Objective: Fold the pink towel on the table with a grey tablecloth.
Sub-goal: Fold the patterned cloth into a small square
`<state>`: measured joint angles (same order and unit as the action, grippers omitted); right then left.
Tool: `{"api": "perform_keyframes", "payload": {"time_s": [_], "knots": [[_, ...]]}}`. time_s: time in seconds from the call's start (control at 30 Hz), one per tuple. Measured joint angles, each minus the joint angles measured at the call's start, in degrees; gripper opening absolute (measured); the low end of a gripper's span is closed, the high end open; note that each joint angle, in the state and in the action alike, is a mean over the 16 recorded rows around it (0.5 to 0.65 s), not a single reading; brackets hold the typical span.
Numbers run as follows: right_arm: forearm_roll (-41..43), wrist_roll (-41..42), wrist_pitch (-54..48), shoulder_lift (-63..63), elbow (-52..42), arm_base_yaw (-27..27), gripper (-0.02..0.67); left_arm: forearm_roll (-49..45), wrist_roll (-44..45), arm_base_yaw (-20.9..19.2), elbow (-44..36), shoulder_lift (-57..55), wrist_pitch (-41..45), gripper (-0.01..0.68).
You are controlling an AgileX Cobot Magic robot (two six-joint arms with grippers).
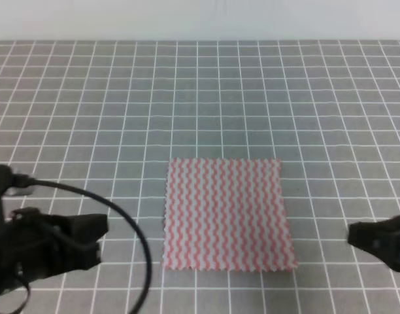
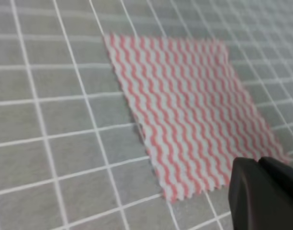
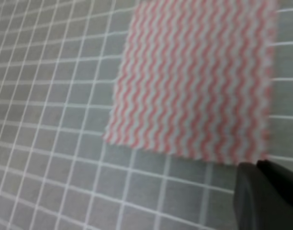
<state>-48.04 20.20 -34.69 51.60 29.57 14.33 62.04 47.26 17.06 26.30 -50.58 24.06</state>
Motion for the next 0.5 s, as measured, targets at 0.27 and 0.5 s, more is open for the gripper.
{"api": "perform_keyframes", "payload": {"time_s": [0.27, 0.5], "knots": [[0.8, -3.7, 6.1, 10.1, 2.3, 9.9, -0.001, 1.9, 2.6, 7.4, 2.5, -4.9, -3.9, 0.000], [0.7, -6.4, 10.6, 19.1, 2.6, 13.2, 0.005, 1.9, 3.6, 9.1, 3.7, -5.7, -4.9, 0.000]]}}
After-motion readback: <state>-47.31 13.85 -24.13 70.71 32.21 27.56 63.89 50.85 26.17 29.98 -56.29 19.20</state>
